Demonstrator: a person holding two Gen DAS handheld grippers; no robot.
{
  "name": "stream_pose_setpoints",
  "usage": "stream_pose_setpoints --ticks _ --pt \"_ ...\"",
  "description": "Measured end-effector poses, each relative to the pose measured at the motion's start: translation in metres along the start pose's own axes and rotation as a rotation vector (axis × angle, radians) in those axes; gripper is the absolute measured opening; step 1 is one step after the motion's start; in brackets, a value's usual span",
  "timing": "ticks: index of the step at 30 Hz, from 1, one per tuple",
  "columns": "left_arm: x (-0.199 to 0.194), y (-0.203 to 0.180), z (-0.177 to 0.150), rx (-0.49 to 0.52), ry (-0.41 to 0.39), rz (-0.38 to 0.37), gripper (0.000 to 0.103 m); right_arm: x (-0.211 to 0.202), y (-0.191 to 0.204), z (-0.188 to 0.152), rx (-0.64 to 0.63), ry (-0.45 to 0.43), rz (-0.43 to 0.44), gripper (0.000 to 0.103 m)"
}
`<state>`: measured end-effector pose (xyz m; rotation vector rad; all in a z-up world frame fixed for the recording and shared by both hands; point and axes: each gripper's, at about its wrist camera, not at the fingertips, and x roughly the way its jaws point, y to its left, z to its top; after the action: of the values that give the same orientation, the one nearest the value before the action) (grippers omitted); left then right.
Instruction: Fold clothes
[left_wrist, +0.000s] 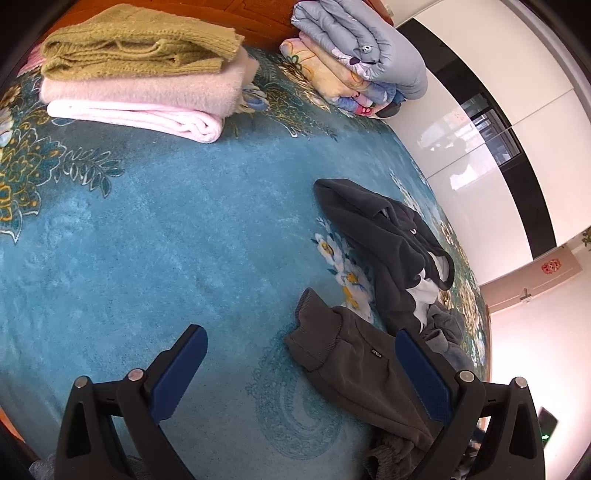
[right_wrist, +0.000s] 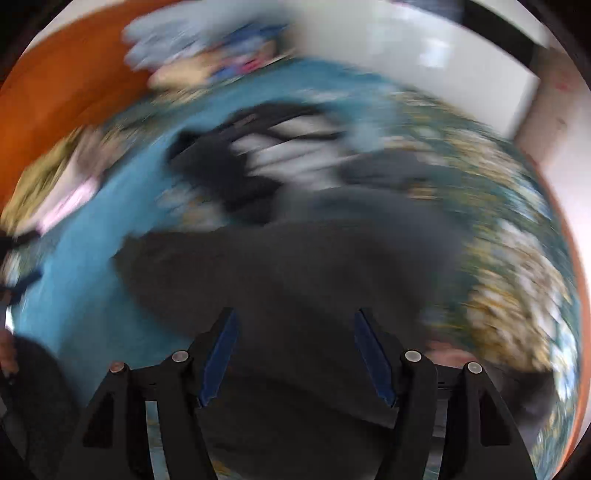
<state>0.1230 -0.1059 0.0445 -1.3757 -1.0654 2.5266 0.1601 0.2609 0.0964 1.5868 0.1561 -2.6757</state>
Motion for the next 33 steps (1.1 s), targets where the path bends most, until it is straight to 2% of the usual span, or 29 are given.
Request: stream_pose_setpoints --ticks 8,9,10,11,12,14,17,22,25,28,31,33 --pt "0.001 0.012 0.002 -0.041 0.01 -0.002 0.103 0.079 0.094 0.006 -0.21 0.141 -0.019 0.065" --pt "0.001 0.012 0.003 -0.04 0.011 -0.003 0.103 0.089 0.106 0.007 -0.236 0.159 -0.021 0.059" --pt "0.001 0.013 0.003 -0.041 0.012 -0.005 0.103 0.099 0.118 0.008 -0.262 0.176 -0.024 0.046" --pt "0.001 0.013 0.003 -0.041 0.013 -0.008 0.103 0.109 0.13 0.009 -0.288 0.194 -0.026 0.022" --pt "0.001 0.014 0.004 -0.043 0.014 -0.011 0.103 0.119 0.141 0.01 -0.314 0.212 -0.029 0.011" --pt "0.002 0.016 0.004 -0.052 0.019 -0.018 0.103 0.104 0.113 0.016 -0.207 0.189 0.026 0.009" --pt "0.004 0.015 0.005 -0.055 0.031 -0.027 0.103 0.063 0.06 0.022 -0.076 0.105 0.057 0.008" --pt "0.012 -0.001 0.001 0.015 0.09 -0.021 0.103 -0.029 -0.062 0.001 0.178 -0.066 -0.006 0.008" --pt "0.016 -0.026 -0.01 0.118 0.134 -0.009 0.103 -0.082 -0.131 -0.032 0.321 -0.155 -0.142 0.008" --pt "0.022 -0.054 -0.031 0.23 0.193 -0.024 0.103 -0.125 -0.204 -0.08 0.479 -0.202 -0.344 0.008" --pt "0.034 -0.08 -0.058 0.323 0.271 -0.039 0.103 -0.153 -0.269 -0.135 0.671 -0.204 -0.549 0.008" --pt "0.045 -0.094 -0.079 0.372 0.336 -0.057 0.103 -0.164 -0.309 -0.175 0.835 -0.182 -0.596 0.008"
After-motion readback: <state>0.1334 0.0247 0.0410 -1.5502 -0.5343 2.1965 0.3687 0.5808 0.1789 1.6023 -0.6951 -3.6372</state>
